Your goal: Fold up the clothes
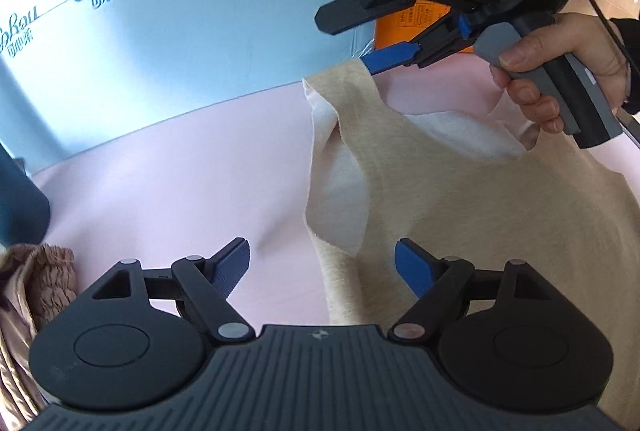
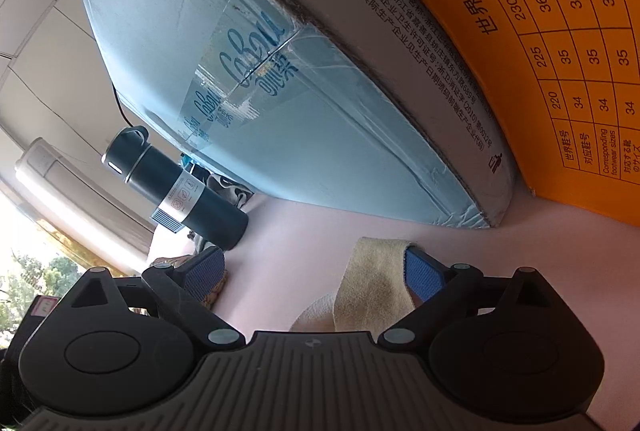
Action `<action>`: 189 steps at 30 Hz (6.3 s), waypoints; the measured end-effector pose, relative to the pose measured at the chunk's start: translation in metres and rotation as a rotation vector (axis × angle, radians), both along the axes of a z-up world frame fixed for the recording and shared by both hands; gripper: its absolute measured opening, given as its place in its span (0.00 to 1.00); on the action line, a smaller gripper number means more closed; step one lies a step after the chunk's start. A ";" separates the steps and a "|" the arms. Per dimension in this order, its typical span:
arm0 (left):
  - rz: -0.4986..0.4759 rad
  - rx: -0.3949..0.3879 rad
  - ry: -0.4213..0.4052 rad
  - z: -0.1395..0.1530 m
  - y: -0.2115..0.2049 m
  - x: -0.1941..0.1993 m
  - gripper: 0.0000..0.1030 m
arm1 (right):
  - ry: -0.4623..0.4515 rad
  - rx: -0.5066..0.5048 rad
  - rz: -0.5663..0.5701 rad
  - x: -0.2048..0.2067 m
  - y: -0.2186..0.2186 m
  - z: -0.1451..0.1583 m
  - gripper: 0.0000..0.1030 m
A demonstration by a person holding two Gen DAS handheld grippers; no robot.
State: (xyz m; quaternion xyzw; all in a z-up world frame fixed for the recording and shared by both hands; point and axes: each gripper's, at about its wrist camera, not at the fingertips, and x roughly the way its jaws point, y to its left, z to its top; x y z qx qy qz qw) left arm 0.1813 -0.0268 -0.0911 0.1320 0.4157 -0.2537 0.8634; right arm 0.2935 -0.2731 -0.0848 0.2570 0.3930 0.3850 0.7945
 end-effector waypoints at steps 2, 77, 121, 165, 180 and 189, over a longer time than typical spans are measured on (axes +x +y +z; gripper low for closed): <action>-0.040 0.035 -0.001 0.004 -0.001 0.000 0.69 | -0.001 -0.015 0.004 -0.002 -0.001 0.001 0.92; -0.087 0.040 0.058 -0.009 -0.029 0.005 0.85 | -0.048 0.010 0.143 -0.004 0.011 -0.016 1.00; 0.037 0.107 0.127 0.008 -0.022 0.010 1.00 | -0.070 -0.215 -0.018 -0.120 -0.037 0.032 1.00; -0.464 0.075 -0.122 0.018 -0.160 -0.022 0.93 | -0.003 -0.017 -0.509 -0.227 -0.149 0.007 1.00; -0.362 0.131 0.131 -0.013 -0.171 -0.033 1.00 | 0.079 0.017 -0.332 -0.172 -0.153 -0.010 1.00; -0.343 0.116 0.112 -0.012 -0.165 -0.039 1.00 | 0.078 0.208 -0.268 -0.163 -0.150 -0.012 1.00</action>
